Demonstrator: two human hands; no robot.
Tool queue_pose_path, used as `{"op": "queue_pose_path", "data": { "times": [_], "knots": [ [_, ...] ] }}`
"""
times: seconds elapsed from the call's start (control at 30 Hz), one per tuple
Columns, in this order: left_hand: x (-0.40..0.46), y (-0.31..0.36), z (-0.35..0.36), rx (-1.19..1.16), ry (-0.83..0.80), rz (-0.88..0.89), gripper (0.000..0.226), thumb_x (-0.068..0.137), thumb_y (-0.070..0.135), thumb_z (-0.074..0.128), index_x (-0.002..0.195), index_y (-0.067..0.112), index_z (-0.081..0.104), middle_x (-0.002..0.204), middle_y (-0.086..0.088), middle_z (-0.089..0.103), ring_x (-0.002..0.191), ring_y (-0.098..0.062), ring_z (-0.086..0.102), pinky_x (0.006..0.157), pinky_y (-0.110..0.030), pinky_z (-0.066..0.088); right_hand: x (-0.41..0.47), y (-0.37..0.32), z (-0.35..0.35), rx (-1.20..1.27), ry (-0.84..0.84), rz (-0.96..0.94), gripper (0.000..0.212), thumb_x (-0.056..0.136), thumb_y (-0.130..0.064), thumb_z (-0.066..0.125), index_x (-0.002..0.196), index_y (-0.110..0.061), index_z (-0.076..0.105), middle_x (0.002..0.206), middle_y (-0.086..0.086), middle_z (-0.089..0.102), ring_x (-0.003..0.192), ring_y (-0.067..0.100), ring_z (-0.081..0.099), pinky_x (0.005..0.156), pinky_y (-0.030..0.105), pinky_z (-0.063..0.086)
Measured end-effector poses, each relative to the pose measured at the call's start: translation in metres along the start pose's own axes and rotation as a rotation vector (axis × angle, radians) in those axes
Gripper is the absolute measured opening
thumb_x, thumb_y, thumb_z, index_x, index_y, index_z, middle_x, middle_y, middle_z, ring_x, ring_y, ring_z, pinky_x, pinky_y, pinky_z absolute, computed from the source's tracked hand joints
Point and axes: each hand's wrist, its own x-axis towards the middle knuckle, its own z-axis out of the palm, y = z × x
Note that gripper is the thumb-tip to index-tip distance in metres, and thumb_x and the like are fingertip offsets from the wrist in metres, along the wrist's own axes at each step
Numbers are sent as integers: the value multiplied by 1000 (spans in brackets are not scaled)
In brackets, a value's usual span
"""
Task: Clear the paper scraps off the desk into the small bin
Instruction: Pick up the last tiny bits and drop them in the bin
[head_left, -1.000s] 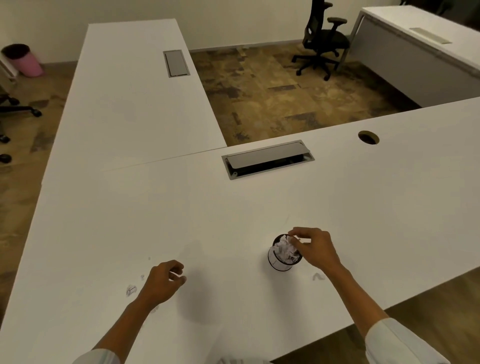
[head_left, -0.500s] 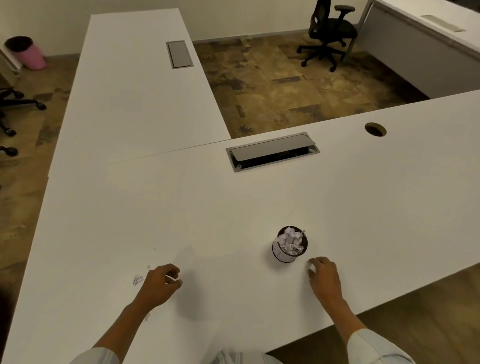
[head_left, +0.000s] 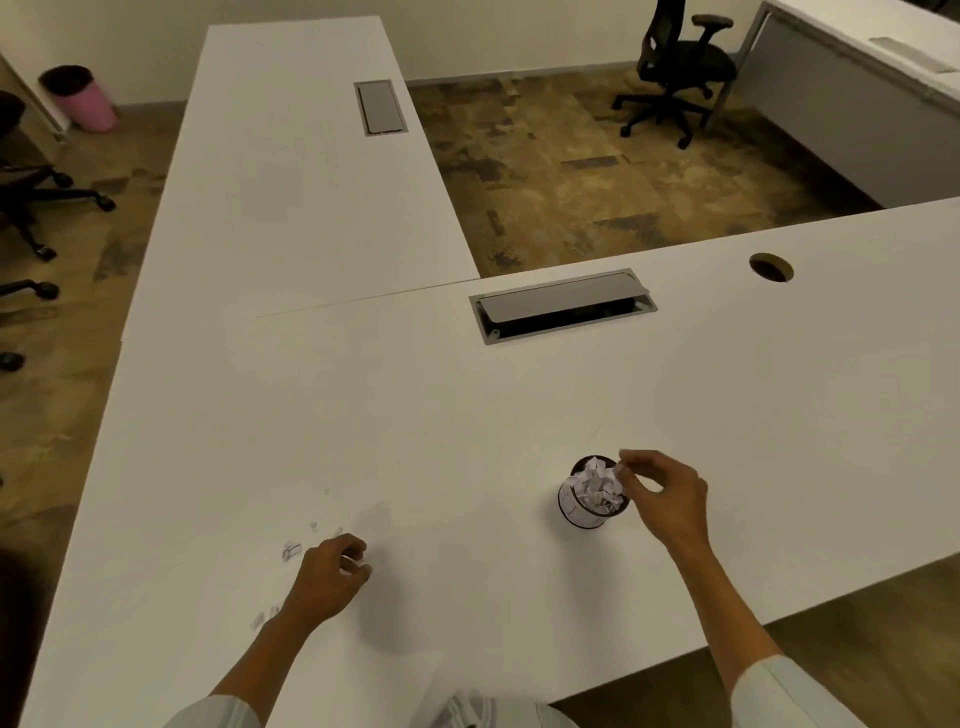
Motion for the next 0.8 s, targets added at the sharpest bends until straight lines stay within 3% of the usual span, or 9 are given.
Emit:
{"op": "queue_pose_path", "data": {
  "times": [0.17,0.23,0.33,0.43,0.53,0.6,0.67,0.73,0.8],
  "knots": [
    [-7,-15,-11,20,90,47,49,69,22,81,112,14,60,115,-3,61,107,-22,56,88,-25,36,1,-12,6,-40,52,20,12,83,-18,72,95,-22,72,87,-9,73,82,-6,67,73,13,51],
    [-13,-26,-19,87,93,30,75,62,41,81,127,17,52,132,-4,50,124,-25,41,96,-33,38,-9,-18,11,-47,77,2,11,84,-15,70,93,-20,71,86,-5,72,80,-13,63,64,4,46],
    [-23,-46,-31,333,28,-17,115,49,75,63,145,24,26,154,-8,19,140,-30,19,108,-46,32,-35,-31,38,-11,28,-47,12,84,-8,70,88,-19,71,86,-2,70,78,-11,61,63,0,44],
    [-35,-69,-37,513,-57,-44,130,44,85,56,148,32,-1,158,-12,-8,144,-38,3,114,-50,18,-70,-31,88,37,-198,-110,27,83,-2,70,88,-29,68,86,-11,70,81,-4,65,65,9,52],
    [-46,-88,-39,548,-60,-88,131,44,83,56,143,39,-16,156,-14,-15,143,-41,-1,113,-53,17,-101,-19,147,-21,-482,-166,32,83,-11,72,108,-30,65,110,-16,68,104,3,64,83,29,57],
    [-51,-100,-41,531,-55,-85,125,48,80,57,141,40,-18,157,-15,-15,143,-41,2,113,-52,20,-114,-10,185,-206,-648,-201,51,85,-32,68,132,-23,51,140,-7,51,128,10,48,105,36,44],
    [-55,-109,-41,503,-58,-56,119,56,74,60,146,37,-9,157,-14,-10,142,-40,7,112,-51,26,-126,-6,219,-407,-810,-223,85,84,-63,51,150,-16,22,156,-4,19,145,16,19,118,36,22],
    [-57,-113,-40,478,-54,-14,111,64,65,63,149,30,0,158,-13,-4,142,-39,11,110,-49,30,-141,-7,250,-587,-917,-331,109,74,-83,26,151,-12,-2,158,0,-10,147,21,-8,120,45,5],
    [-58,-115,-37,466,-58,11,108,69,59,64,149,22,1,158,-13,0,142,-35,12,112,-47,30,-161,-8,276,-737,-967,-484,113,75,-84,27,150,-8,-12,155,10,-24,145,27,-20,118,52,-6]
  ]
}}
